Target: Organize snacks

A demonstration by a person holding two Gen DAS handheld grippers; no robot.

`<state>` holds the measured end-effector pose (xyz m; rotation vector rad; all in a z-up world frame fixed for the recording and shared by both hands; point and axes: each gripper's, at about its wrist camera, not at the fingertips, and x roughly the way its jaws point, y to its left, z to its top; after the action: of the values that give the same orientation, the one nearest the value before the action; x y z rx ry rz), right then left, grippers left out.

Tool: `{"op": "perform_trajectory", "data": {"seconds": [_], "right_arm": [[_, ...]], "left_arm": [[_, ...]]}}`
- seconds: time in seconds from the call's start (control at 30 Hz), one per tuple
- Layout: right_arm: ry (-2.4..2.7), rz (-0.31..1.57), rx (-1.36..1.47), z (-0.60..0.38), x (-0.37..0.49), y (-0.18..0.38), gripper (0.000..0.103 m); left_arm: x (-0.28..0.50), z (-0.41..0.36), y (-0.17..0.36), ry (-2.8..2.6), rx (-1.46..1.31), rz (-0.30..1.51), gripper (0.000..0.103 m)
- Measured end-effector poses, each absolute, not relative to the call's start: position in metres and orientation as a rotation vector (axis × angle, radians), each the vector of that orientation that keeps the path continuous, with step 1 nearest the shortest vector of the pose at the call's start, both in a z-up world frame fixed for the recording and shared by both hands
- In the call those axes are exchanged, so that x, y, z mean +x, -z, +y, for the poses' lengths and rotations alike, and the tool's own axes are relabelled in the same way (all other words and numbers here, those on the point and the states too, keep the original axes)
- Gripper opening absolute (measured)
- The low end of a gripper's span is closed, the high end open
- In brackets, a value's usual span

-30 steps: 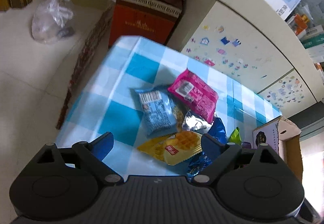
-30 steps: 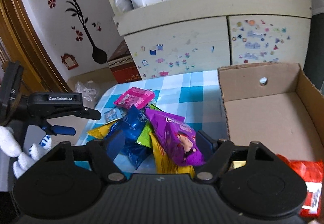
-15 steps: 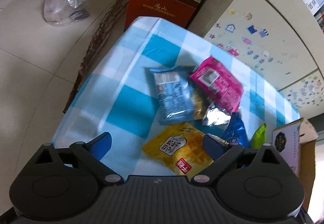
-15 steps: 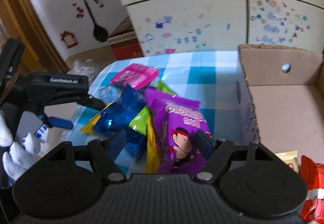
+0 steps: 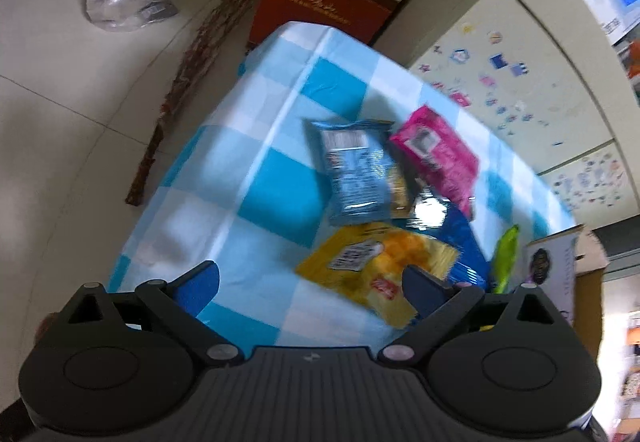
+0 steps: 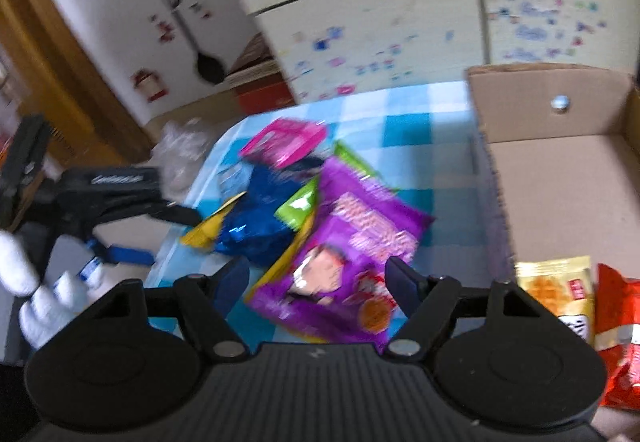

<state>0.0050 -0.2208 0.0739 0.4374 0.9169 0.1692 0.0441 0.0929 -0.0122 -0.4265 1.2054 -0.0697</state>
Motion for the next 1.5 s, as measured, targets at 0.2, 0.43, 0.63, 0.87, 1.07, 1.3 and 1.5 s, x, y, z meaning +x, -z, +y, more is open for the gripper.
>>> {"op": "perform_trajectory", "data": {"seconds": [0.2, 0.43, 0.63, 0.87, 1.07, 1.3, 1.5], "right_arm": [[-0.093, 0.965, 0.52, -0.221, 0.017, -0.056, 0.079], [-0.053, 0.988, 0.602, -0.224, 0.022, -0.04, 0.079], [-0.098, 0.991, 0.605, -0.224, 0.019, -0.045, 0.068], [-0.133, 1.036, 0.558, -0.213, 0.013, -0.049, 0.067], [-0.126, 1.037, 0.565, -0.213, 0.011, -0.048, 0.067], [-0.128, 1.038, 0.559, -0.213, 0.011, -0.048, 0.067], [-0.133, 1.048, 0.568, -0.216, 0.009, -0.049, 0.067]], "left_arm": [[0.044, 0.08, 0.014, 0.145, -0.469, 1.196, 0.1], [0.046, 0.074, 0.02, 0.148, -0.446, 1.205, 0.1], [0.05, 0.078, 0.023, 0.131, -0.52, 1.192, 0.1], [0.06, 0.078, 0.026, 0.102, -0.658, 1.188, 0.1], [0.068, 0.077, 0.034, 0.055, -0.694, 1.184, 0.1], [0.073, 0.074, 0.036, 0.032, -0.65, 1.157, 0.103], [0.061, 0.08, 0.034, 0.006, -0.534, 1.173, 0.102]]}}
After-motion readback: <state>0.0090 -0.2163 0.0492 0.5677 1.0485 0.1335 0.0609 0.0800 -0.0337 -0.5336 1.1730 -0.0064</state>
